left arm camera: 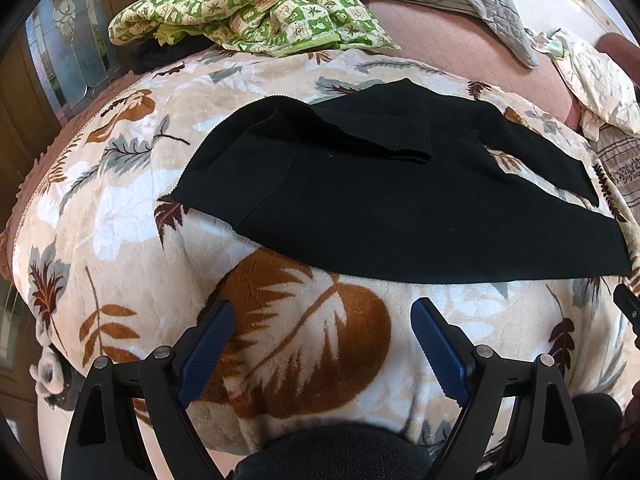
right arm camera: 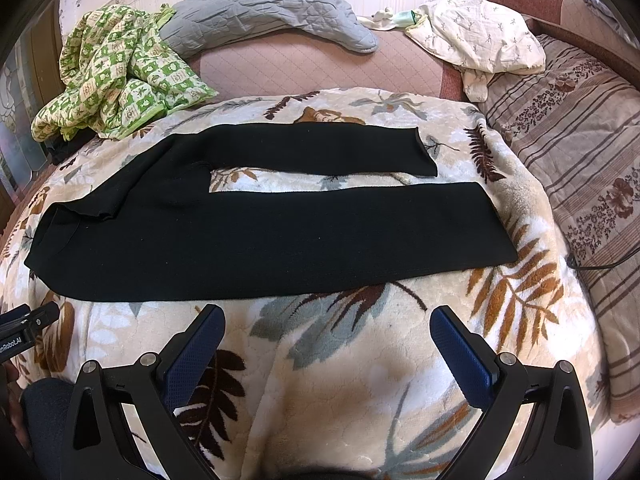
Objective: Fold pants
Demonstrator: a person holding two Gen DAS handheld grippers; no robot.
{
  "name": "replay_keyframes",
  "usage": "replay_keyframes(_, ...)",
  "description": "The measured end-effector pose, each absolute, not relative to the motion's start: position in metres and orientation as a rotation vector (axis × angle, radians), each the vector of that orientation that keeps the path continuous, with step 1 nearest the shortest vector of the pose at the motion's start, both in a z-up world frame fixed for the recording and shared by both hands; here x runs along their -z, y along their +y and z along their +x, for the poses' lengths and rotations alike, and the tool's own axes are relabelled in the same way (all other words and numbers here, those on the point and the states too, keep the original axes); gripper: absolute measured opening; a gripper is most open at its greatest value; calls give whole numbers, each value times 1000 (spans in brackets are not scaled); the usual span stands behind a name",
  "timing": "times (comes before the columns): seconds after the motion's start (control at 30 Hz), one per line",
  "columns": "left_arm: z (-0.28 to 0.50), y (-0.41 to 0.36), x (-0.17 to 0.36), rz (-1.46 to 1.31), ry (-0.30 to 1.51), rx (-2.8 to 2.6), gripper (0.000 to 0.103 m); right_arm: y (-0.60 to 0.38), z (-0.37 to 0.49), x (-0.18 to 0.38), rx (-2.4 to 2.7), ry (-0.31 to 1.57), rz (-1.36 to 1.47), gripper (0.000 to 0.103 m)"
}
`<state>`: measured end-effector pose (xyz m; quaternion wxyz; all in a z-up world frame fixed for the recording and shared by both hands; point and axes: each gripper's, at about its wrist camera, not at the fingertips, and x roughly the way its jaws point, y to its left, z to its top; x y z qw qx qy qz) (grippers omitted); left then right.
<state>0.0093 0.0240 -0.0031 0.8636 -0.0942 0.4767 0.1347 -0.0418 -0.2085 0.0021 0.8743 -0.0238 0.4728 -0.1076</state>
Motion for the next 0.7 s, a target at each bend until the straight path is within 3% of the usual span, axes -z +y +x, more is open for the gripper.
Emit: replay_keyframes(0.7,10,26,3,-213,1002,-279,88,-211,-41,-2,224,988,-48,103)
